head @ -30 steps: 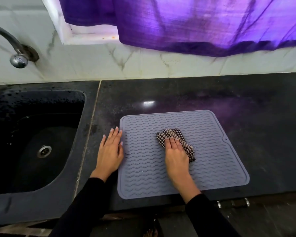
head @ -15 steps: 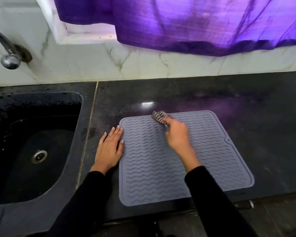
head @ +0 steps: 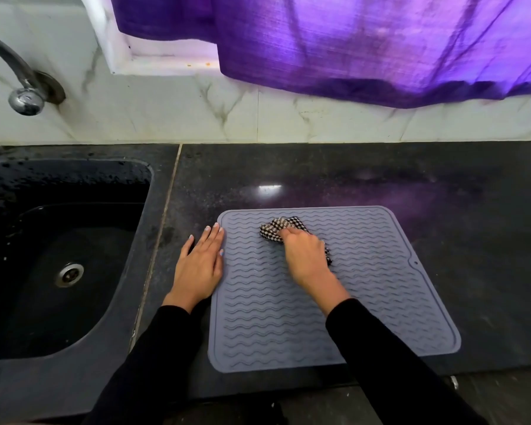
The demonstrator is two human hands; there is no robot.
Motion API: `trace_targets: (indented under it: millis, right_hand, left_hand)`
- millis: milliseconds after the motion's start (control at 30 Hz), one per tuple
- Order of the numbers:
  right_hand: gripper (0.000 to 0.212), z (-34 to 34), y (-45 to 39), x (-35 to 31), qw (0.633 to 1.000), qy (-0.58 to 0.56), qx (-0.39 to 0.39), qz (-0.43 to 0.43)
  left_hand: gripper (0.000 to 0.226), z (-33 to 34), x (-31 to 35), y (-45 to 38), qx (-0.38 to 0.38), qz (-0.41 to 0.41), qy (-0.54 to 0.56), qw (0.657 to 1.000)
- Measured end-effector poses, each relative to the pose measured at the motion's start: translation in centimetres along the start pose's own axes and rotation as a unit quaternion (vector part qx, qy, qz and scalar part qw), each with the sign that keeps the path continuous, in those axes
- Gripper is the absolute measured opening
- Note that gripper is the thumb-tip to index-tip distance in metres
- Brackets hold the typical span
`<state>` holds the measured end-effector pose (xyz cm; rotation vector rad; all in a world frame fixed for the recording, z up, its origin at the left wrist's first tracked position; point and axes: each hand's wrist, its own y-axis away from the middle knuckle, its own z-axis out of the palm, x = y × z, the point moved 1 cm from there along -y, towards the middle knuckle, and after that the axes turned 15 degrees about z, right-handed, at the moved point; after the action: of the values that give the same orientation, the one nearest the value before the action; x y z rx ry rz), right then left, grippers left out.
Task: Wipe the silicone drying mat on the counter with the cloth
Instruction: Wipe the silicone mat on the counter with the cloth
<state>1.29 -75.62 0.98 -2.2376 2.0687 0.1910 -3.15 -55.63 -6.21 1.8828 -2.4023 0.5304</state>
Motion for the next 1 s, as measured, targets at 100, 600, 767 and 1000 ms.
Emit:
trace_targets:
  millis: [100, 600, 767, 1000]
  right_hand:
    - [0.040, -1.5, -2.8, 1.0, 0.983, -0.129, -0.072, 0.107]
    - [0.037, 2.1, -0.2, 0.4, 0.998, 0.012, 0.042, -0.054]
    - [0.034, 0.6, -0.5, 3.3, 0.999, 0.034, 0.032, 0.017]
    - [0.036, -4.5, -4.1, 5.9, 0.946, -0.217, 0.016, 0.239]
  left_hand:
    - [0.071, -0.1, 0.1, 0.0, 0.007, -0.008, 0.003, 1.000]
    - [0.071, -0.1, 0.0, -0.1, -0.014, -0.018, -0.014, 1.000]
    - [0.073, -0.2, 0.1, -0.1, -0.014, -0.020, -0.016, 1.000]
    - [0.077, -0.9, 0.3, -1.6, 0.019, -0.050, 0.004, 0.999]
